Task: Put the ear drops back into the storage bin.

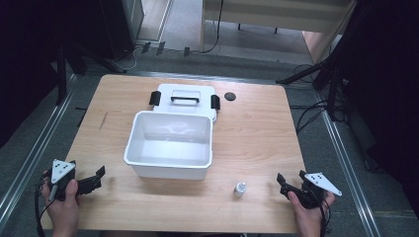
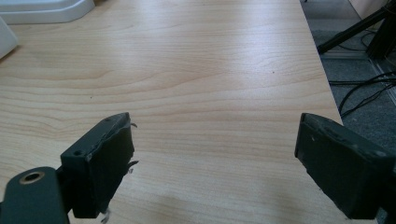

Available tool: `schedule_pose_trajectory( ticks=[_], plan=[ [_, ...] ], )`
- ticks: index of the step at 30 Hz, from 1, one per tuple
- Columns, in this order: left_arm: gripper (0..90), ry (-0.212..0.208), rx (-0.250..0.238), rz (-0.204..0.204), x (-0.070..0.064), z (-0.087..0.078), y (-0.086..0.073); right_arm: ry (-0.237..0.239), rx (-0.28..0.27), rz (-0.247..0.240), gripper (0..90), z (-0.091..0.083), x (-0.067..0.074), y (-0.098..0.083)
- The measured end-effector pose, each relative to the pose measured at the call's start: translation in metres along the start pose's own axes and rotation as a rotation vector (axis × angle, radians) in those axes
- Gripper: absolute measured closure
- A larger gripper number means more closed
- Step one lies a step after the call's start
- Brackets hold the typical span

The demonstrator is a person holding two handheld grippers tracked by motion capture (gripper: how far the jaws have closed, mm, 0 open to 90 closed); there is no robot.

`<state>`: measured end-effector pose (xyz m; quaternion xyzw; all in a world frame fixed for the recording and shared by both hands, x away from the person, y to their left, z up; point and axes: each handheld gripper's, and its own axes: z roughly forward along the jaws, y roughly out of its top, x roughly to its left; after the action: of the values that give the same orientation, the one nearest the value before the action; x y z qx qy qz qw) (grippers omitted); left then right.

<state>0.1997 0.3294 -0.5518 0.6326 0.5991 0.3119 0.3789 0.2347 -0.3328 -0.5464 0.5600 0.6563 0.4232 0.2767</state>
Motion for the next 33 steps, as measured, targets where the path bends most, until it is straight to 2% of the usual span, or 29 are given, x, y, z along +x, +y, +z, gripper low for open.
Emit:
schedule_pose_trajectory(
  ticks=[7, 9, 11, 16, 19, 20, 21, 22, 23, 24, 26, 27, 28, 30, 33],
  plan=[
    [1.4, 0.003, -0.001, 0.003, 0.0, 0.0, 0.0, 0.01, 0.007, -0.006, 11.3, 0.001, 0.0, 0.0],
    [1.4, -0.001, -0.005, -0.001, 0.0, 0.0, 0.0, 0.032, 0.032, -0.014, 10.9, 0.001, -0.001, 0.001],
    [1.4, -0.003, -0.009, -0.004, 0.0, -0.001, 0.0, 0.061, 0.08, -0.027, 10.9, 0.001, 0.0, 0.002],
    [1.4, -0.003, -0.007, -0.001, 0.0, -0.001, 0.0, 0.108, 0.238, -0.201, 11.1, -0.003, 0.011, 0.014],
    [1.4, -0.003, -0.004, 0.0, 0.0, 0.0, 0.0, 0.127, 0.339, -0.287, 13.2, -0.008, 0.017, 0.03],
    [1.4, -0.003, -0.004, 0.0, 0.0, 0.0, 0.0, 0.127, 0.339, -0.287, 13.2, -0.008, 0.017, 0.03],
    [1.4, -0.001, -0.004, -0.001, 0.0, 0.0, 0.0, 0.132, 0.435, -0.358, 13.1, -0.009, 0.023, 0.042],
    [1.4, -0.001, -0.004, -0.001, 0.0, 0.0, 0.0, 0.141, 0.482, -0.4, 13.1, -0.01, 0.026, 0.048],
    [1.4, -0.001, -0.004, -0.001, 0.0, 0.0, 0.0, 0.141, 0.482, -0.4, 13.1, -0.01, 0.026, 0.048],
    [1.4, -0.002, -0.004, -0.001, 0.0, 0.0, 0.0, 0.149, 0.577, -0.48, 13.1, -0.011, 0.034, 0.059],
    [1.4, -0.003, -0.004, -0.002, 0.0, 0.0, 0.0, 0.163, 0.659, -0.554, 13.3, -0.012, 0.04, 0.069],
    [1.4, -0.003, -0.004, -0.002, 0.0, 0.0, 0.0, 0.163, 0.659, -0.554, 13.3, -0.012, 0.04, 0.069],
    [1.4, -0.003, -0.003, -0.003, 0.0, 0.0, 0.0, 0.186, 0.742, -0.617, 14.8, -0.013, 0.047, 0.077],
    [1.4, -0.005, -0.006, -0.005, 0.001, 0.0, 0.0, 0.221, 0.825, -0.676, 15.1, -0.013, 0.056, 0.084],
    [1.4, -0.006, -0.006, -0.008, 0.001, 0.0, 0.0, 0.217, 0.915, -0.759, 16.2, -0.013, 0.071, 0.092]
  ],
)
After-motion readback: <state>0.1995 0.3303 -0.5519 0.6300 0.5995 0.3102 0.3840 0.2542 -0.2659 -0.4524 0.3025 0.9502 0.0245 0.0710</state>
